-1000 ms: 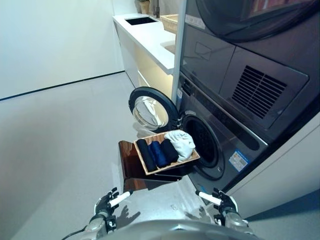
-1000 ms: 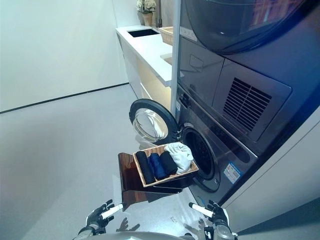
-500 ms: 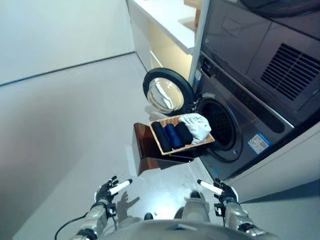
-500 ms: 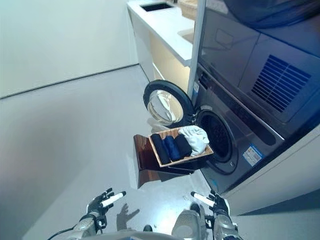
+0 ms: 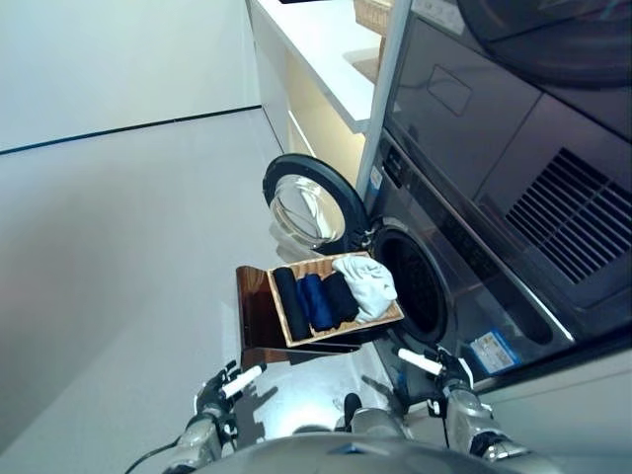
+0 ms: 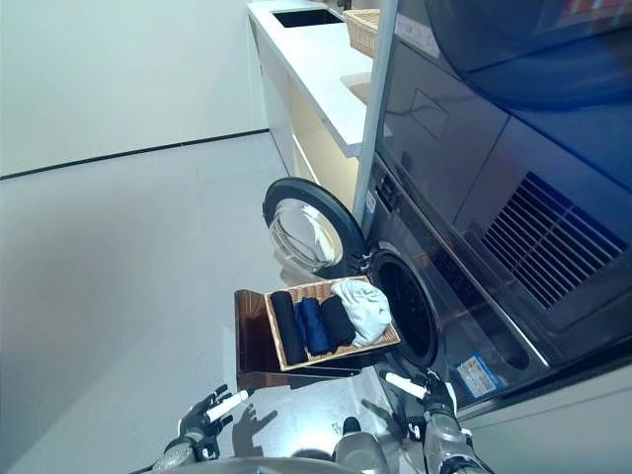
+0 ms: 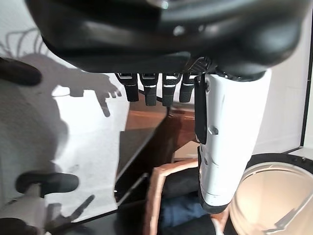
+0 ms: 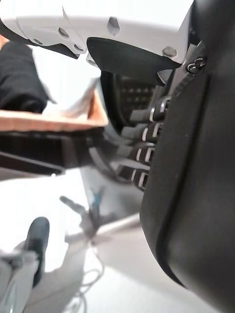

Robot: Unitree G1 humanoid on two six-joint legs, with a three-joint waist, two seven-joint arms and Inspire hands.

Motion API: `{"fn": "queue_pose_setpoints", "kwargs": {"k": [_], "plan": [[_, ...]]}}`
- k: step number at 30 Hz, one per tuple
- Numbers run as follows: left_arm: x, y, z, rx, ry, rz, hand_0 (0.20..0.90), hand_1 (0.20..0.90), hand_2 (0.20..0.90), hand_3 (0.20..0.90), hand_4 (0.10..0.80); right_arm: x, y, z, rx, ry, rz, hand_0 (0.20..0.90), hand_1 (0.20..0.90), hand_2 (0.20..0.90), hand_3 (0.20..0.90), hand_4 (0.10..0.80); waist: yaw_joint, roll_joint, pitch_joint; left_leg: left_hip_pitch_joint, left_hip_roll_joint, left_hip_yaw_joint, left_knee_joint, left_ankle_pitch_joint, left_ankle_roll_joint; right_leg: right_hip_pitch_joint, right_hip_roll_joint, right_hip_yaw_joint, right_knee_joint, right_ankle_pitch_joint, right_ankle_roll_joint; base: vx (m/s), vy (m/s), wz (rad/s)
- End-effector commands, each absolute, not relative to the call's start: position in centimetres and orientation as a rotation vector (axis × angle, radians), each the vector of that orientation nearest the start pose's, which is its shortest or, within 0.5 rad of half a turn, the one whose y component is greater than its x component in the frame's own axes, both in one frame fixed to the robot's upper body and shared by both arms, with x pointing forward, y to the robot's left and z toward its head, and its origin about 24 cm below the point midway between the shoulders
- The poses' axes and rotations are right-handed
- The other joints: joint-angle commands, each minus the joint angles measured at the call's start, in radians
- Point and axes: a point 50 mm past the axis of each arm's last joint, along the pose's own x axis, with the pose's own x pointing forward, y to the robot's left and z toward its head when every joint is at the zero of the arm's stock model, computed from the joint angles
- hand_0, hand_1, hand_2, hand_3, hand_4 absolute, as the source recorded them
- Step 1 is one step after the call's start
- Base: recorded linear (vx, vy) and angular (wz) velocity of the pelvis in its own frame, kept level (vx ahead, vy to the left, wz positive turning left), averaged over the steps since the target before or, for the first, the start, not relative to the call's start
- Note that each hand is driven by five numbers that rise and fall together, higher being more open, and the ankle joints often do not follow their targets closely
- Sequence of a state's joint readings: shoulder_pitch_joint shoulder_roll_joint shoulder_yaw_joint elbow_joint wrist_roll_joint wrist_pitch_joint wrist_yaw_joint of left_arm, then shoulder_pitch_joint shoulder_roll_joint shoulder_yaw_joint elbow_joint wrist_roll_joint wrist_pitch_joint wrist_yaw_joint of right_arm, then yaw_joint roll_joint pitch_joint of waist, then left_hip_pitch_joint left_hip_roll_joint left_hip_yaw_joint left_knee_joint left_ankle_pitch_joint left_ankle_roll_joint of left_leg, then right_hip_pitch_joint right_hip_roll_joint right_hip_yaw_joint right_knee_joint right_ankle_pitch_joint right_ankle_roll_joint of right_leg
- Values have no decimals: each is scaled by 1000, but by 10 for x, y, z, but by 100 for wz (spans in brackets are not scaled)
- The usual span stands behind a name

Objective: Pick up the clothes and place them into the washing machine

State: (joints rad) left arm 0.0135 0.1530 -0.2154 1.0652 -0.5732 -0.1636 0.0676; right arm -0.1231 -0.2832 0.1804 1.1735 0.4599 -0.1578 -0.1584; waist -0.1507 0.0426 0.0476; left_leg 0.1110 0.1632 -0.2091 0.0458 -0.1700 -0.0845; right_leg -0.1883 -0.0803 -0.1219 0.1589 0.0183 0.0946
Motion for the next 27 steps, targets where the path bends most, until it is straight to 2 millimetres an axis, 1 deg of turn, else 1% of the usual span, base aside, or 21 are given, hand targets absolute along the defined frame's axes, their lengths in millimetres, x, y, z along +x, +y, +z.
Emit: {"fn": "queue_pose_setpoints", "kwargs": {"k": [1, 2, 3, 4, 5, 6, 7, 8, 10, 12, 14, 16, 18, 20, 21, 22, 23, 24, 26, 27], "plan": [[166, 202, -128, -193, 736, 289, 900, 900, 900, 900, 800, 190, -253, -113, -72, 737, -400, 900, 900, 900, 900, 800, 10, -21, 6, 116, 16, -8, 158, 161, -14, -85, -11, 59, -27, 125, 35, 89, -104, 5], [169, 200, -127, -196, 724, 280, 900, 900, 900, 900, 800, 191, -255, -112, -70, 726, -406, 900, 900, 900, 900, 800, 13, -22, 10, 104, 17, 2, 182, 190, -15, -68, -7, 52, -29, 114, 26, 63, -91, 8], [172, 197, -125, -193, 718, 267, 900, 900, 900, 900, 800, 191, -257, -111, -68, 725, -419, 900, 900, 900, 900, 800, 14, -22, 12, 93, 31, 22, 184, 228, -18, -53, -2, 45, -29, 102, 18, 85, -125, 13], [176, 195, -124, -184, 714, 250, 900, 900, 900, 900, 800, 189, -261, -111, -65, 721, -442, 900, 900, 900, 900, 800, 12, -22, 12, 78, 55, 48, 161, 269, -22, -42, -3, 32, -26, 83, 13, 49, -80, 13], [176, 194, -124, -184, 714, 250, 900, 900, 900, 900, 800, 189, -261, -111, -65, 721, -443, 900, 900, 900, 900, 800, 12, -21, 13, 81, 57, 48, 158, 269, -23, -41, -2, 32, -26, 82, 13, 41, -46, 13], [178, 192, -123, -185, 709, 238, 900, 900, 900, 900, 800, 188, -263, -110, -59, 721, -455, 900, 900, 900, 900, 800, 12, -24, 15, 74, 72, 67, 128, 284, -25, -30, -5, 24, -27, 72, 12, 47, -28, 17], [183, 188, -122, -178, 702, 222, 900, 900, 900, 900, 800, 190, -268, -108, -52, 709, -482, 900, 900, 900, 900, 800, 14, -30, 18, 22, 87, 91, 58, 288, -28, -19, -15, 22, -31, 55, 15, 89, -43, 30], [185, 188, -121, -174, 701, 225, 900, 900, 900, 900, 800, 192, -270, -106, -52, 700, -490, 900, 900, 900, 900, 800, 21, -38, 20, -29, 76, 97, 39, 274, -28, -12, -20, 30, -34, 47, 16, 125, -51, 34], [186, 189, -121, -166, 699, 233, 900, 900, 900, 900, 800, 196, -273, -103, -60, 685, -499, 900, 900, 900, 900, 800, 48, -58, 31, -151, 33, 103, 25, 240, -25, 14, -26, 62, -42, 26, 15, 161, -59, 45], [186, 192, -121, -168, 699, 244, 900, 900, 900, 900, 800, 200, -273, -100, -60, 673, -499, 900, 900, 900, 900, 800, 77, -61, 49, -240, 1, 90, -3, 273, -31, 48, -14, 98, -52, 23, 10, 162, -28, 11], [186, 195, -122, -170, 705, 261, 900, 900, 900, 900, 800, 202, -272, -100, -56, 669, -501, 900, 900, 900, 900, 800, 106, -50, 72, -294, -12, 77, -52, 332, -37, 87, 2, 133, -57, 6, 8, 209, 18, -41], [183, 199, -123, -174, 717, 281, 900, 900, 900, 900, 800, 203, -272, -99, -60, 662, -502, 900, 900, 900, 900, 800, 126, -36, 83, -356, -29, 85, -100, 366, -39, 127, 19, 165, -62, -21, 6, 269, 48, -36], [180, 201, -125, -178, 729, 297, 900, 900, 900, 900, 800, 205, -269, -99, -60, 664, -493, 900, 900, 900, 900, 800, 142, -27, 88, -372, -47, 96, -104, 382, -43, 171, 24, 197, -66, -47, 6, 278, 76, -52], [178, 203, -127, -182, 736, 312, 900, 900, 900, 900, 800, 205, -265, -100, -56, 671, -485, 900, 900, 900, 900, 800, 156, -16, 85, -380, -57, 94, -98, 398, -42, 214, 21, 227, -77, -69, 10, 302, 130, -105], [177, 204, -127, -183, 733, 317, 900, 900, 900, 900, 800, 205, -263, -102, -58, 678, -477, 900, 900, 900, 900, 800, 164, -14, 84, -368, -63, 84, -91, 386, -31, 235, 12, 248, -77, -87, 15, 314, 184, -134], [177, 204, -126, -185, 729, 322, 900, 900, 900, 900, 800, 203, -262, -104, -61, 691, -472, 900, 900, 900, 900, 800, 168, -12, 79, -361, -75, 77, -82, 374, -19, 258, -9, 260, -79, -100, 26, 300, 193, -100], [177, 205, -127, -186, 733, 323, 900, 900, 900, 900, 800, 202, -261, -105, -59, 698, -471, 900, 900, 900, 900, 800, 169, -12, 73, -366, -82, 90, -69, 370, -13, 278, -29, 259, -79, -103, 34, 313, 205, -78], [179, 205, -125, -177, 726, 320, 900, 900, 900, 900, 800, 199, -260, -108, -50, 718, -484, 900, 900, 900, 900, 800, 170, -21, 68, -378, -99, 112, -25, 348, 0, 292, -61, 261, -69, -89, 48, 305, 177, -57], [179, 210, -124, -171, 719, 327, 900, 900, 900, 900, 800, 201, -252, -110, -45, 727, -457, 900, 900, 900, 900, 800, 175, -36, 56, -375, -113, 157, 13, 313, 22, 279, -110, 263, -50, -44, 78, 264, 144, -26], [179, 215, -123, -166, 716, 341, 900, 900, 900, 900, 800, 204, -249, -109, -48, 721, -438, 900, 900, 900, 900, 800, 175, -43, 51, -376, -119, 177, 20, 302, 29, 267, -130, 268, -39, -1, 91, 193, 118, -12]]}}
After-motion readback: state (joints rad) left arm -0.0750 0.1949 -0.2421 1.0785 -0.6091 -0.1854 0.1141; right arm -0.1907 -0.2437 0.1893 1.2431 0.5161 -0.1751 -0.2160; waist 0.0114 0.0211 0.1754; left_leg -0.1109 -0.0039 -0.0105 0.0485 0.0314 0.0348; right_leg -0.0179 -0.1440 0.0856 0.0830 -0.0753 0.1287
